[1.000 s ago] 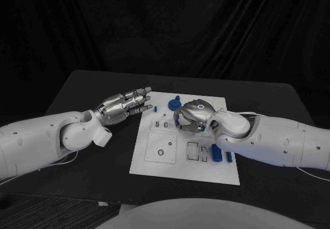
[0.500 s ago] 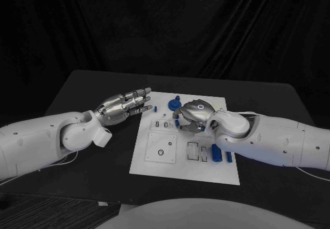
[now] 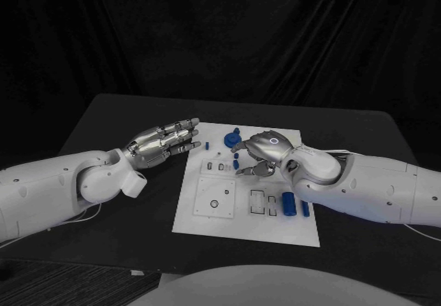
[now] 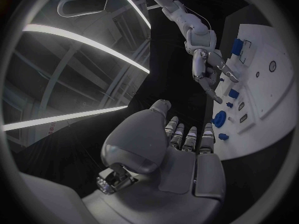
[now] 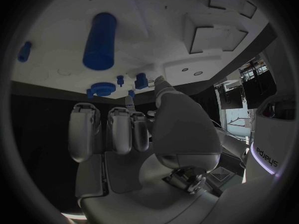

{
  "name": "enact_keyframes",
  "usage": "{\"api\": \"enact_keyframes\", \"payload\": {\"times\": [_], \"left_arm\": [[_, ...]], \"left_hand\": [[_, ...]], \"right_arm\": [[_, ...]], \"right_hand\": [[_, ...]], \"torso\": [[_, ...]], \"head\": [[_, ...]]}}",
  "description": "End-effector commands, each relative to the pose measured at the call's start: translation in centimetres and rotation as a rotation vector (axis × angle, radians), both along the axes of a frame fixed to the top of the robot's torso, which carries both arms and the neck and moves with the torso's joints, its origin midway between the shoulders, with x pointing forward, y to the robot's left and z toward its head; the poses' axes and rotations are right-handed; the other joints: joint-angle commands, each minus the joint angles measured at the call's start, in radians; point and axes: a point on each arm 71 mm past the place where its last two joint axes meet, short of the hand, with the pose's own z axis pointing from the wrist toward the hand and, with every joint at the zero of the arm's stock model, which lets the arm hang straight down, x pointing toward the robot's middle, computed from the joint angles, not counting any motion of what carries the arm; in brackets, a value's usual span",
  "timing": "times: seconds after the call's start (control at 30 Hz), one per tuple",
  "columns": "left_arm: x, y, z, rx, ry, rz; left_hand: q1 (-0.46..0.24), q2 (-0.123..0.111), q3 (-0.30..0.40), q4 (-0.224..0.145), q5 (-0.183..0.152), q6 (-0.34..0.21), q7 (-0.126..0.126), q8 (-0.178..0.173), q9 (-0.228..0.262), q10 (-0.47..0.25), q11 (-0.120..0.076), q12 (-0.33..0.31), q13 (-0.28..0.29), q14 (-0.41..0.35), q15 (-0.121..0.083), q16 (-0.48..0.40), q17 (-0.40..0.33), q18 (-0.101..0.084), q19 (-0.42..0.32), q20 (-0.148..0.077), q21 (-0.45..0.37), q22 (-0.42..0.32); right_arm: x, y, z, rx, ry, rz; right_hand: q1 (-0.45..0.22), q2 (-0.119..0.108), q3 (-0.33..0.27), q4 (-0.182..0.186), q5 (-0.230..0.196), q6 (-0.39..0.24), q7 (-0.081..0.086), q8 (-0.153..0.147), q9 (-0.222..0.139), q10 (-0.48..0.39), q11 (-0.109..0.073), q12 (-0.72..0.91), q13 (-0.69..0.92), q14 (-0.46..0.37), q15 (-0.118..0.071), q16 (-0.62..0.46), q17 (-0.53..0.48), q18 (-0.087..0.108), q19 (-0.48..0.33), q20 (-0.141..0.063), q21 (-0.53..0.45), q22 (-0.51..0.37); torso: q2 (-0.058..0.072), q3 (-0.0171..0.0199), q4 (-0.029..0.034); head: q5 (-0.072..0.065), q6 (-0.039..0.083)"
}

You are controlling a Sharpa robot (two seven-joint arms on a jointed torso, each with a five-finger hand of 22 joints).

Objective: Assemble the parts on the task board

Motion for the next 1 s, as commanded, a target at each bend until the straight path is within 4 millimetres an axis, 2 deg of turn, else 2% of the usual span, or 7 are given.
{"api": "enact_keyframes", "payload": {"times": [0.03,0.2,0.4,0.73,0.8,0.87,1.0], "left_arm": [[-0.2,-0.1,0.1,0.000,-0.004,0.014],[-0.4,-0.1,0.3,0.002,-0.023,0.048],[0.0,0.0,1.2,0.032,-0.101,0.158],[1.3,-1.2,4.1,0.314,-0.433,0.148],[1.6,-1.7,4.5,0.382,-0.479,0.117],[2.0,-2.4,4.8,0.475,-0.525,0.072],[2.6,-3.7,5.5,0.687,-0.636,-0.026]], "left_hand": [[0.025,-0.025,0.032,-0.048,-0.050,0.013,0.006,0.010,0.002,0.003,0.010,0.012,0.002,0.002,0.005,0.005,0.002,0.006,0.002,0.008,0.005,0.002],[0.012,-0.078,0.079,-0.089,-0.241,0.033,0.023,0.033,0.005,0.016,0.029,0.063,0.009,0.028,0.016,0.046,0.014,0.011,0.063,0.036,0.045,0.021],[-0.037,-0.158,-0.013,-0.020,-0.482,0.153,0.082,0.115,0.025,0.212,0.129,0.483,0.094,0.347,0.030,0.430,0.117,0.012,0.445,0.082,0.278,0.127],[-0.091,-0.212,-0.153,0.092,-0.458,0.317,0.126,0.282,0.032,0.618,0.162,1.127,0.400,0.638,0.033,1.176,0.442,0.008,0.675,0.039,0.775,0.412],[-0.127,-0.221,-0.195,0.111,-0.428,0.358,0.141,0.295,0.033,1.021,0.115,1.313,0.883,0.879,-0.014,1.367,0.725,0.000,0.766,-0.008,0.998,0.599],[-0.169,-0.211,-0.226,0.114,-0.438,0.443,0.152,0.352,0.058,1.562,0.111,1.416,1.547,1.531,-0.024,1.550,1.526,-0.061,1.015,-0.025,1.261,0.980],[-0.231,-0.198,-0.252,0.115,-0.460,0.527,0.141,0.400,0.083,1.562,0.115,1.416,1.547,1.563,-0.022,1.552,1.565,-0.112,1.251,-0.022,1.434,1.286]], "right_arm": [[0.2,-0.7,3.0,0.147,-0.158,0.017],[0.6,-2.6,6.7,0.254,-0.287,0.018],[1.4,-5.8,11.1,0.400,-0.382,-0.036],[2.1,-9.0,12.8,0.495,-0.298,-0.157],[2.1,-9.3,12.8,0.496,-0.288,-0.165],[2.0,-9.6,12.8,0.496,-0.283,-0.169],[1.9,-9.7,12.8,0.495,-0.278,-0.168]], "right_hand": [[-0.045,-0.006,-0.060,0.004,-0.004,0.010,0.001,-0.010,-0.008,0.105,-0.007,0.004,0.263,0.065,-0.003,-0.001,0.025,0.006,0.054,-0.003,-0.004,0.213],[-0.126,0.022,-0.133,0.005,-0.002,0.041,0.005,-0.006,-0.017,0.105,-0.004,0.004,0.263,0.064,0.000,-0.002,0.023,0.006,0.054,-0.001,-0.005,0.213],[-0.243,0.147,-0.106,0.001,0.015,0.111,0.018,0.018,-0.013,0.105,0.006,0.004,0.263,0.064,0.011,-0.002,0.023,0.005,0.055,0.009,-0.004,0.214],[-0.269,0.212,-0.153,-0.003,0.151,0.154,0.036,0.019,-0.014,0.105,0.020,0.004,0.263,0.058,0.025,-0.018,-0.005,0.009,0.049,0.022,-0.021,0.208],[-0.264,0.220,-0.166,-0.003,0.159,0.173,0.038,0.025,-0.012,0.105,0.022,0.004,0.263,0.057,0.027,-0.023,-0.013,0.011,0.046,0.024,-0.029,0.206],[-0.255,0.226,-0.173,-0.004,0.168,0.180,0.039,0.025,-0.012,0.105,0.023,0.004,0.263,0.056,0.028,-0.025,-0.017,0.011,0.046,0.025,-0.031,0.206],[-0.231,0.241,-0.190,-0.004,0.202,0.198,0.041,0.023,-0.013,0.105,0.025,0.004,0.263,0.057,0.029,-0.025,-0.017,0.011,0.046,0.027,-0.032,0.205]], "torso": [[0.000,0.0003,-0.0003],[-0.001,0.0004,-0.0001],[-0.001,0.0011,0.0002],[-0.006,0.0029,-0.0010],[-0.010,0.0040,-0.0014],[-0.012,0.0051,-0.0030],[-0.018,0.0085,-0.0069]], "head": [[-0.005,0.000],[-0.002,0.000],[0.005,0.000],[-0.005,0.000],[-0.010,0.000],[-0.014,0.000],[-0.016,0.000]]}}
